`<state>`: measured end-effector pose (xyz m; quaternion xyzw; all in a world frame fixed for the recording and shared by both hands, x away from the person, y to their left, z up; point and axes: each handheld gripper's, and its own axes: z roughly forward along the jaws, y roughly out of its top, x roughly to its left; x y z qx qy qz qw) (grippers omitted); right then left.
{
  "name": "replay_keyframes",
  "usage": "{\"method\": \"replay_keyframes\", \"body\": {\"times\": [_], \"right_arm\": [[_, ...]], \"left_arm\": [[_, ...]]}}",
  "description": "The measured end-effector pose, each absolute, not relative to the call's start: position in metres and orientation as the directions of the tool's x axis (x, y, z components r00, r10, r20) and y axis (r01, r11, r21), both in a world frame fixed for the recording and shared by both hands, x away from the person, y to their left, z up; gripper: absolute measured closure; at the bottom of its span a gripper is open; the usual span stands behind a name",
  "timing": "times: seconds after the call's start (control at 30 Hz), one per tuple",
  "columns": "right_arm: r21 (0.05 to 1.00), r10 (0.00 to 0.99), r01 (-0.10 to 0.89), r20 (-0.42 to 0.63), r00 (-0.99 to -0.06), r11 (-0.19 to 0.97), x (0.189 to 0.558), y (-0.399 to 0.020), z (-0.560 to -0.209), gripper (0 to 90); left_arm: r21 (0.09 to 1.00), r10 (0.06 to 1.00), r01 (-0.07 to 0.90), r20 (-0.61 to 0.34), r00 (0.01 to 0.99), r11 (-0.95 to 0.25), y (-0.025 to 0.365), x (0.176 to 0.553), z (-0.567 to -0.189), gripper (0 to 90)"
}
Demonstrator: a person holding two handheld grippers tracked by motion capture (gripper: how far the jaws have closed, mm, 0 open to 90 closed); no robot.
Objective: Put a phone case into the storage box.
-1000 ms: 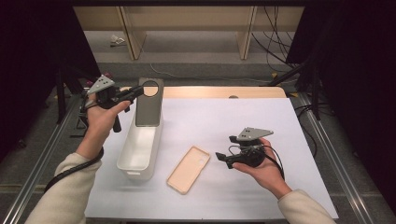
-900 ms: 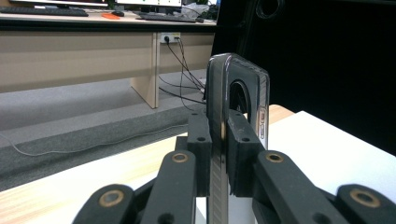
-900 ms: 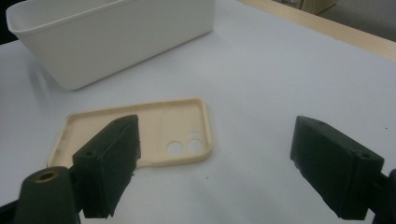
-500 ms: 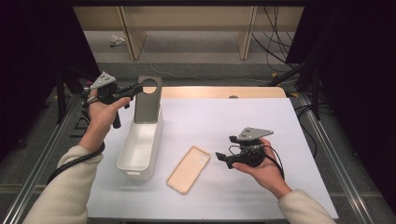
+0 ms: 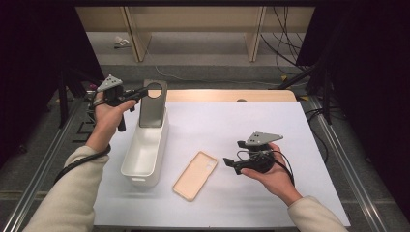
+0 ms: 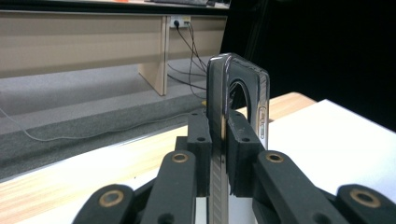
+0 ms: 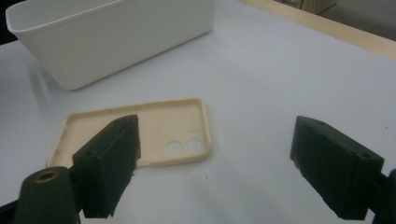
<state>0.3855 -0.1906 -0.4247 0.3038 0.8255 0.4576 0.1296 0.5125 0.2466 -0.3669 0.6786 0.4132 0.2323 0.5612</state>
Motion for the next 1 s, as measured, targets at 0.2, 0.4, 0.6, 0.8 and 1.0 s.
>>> {"method": "replay_keyframes", "body": {"times": [0.2,0.4,0.6,0.8,1.0], "right_arm": [[0.834,0.618,0.383,0.065,-0.783,0.398,0.386,-0.191,-0.425,16.9],[0.834,0.619,0.385,0.067,-0.783,0.396,0.386,-0.191,-0.425,16.8],[0.835,0.618,0.384,0.067,-0.783,0.395,0.386,-0.191,-0.425,16.8],[0.834,0.618,0.384,0.067,-0.784,0.397,0.386,-0.190,-0.425,16.9],[0.835,0.616,0.381,0.065,-0.785,0.397,0.386,-0.190,-0.425,16.8]], "left_arm": [[0.945,0.828,0.324,-0.148,0.541,-0.043,0.246,0.520,-0.375,81.3],[0.938,0.831,0.342,-0.147,0.537,-0.055,0.246,0.525,-0.383,81.2],[0.932,0.833,0.358,-0.151,0.533,-0.060,0.248,0.529,-0.390,81.2],[0.927,0.836,0.369,-0.155,0.526,-0.061,0.249,0.531,-0.396,81.2],[0.922,0.840,0.383,-0.161,0.518,-0.059,0.250,0.533,-0.402,81.1]]}}
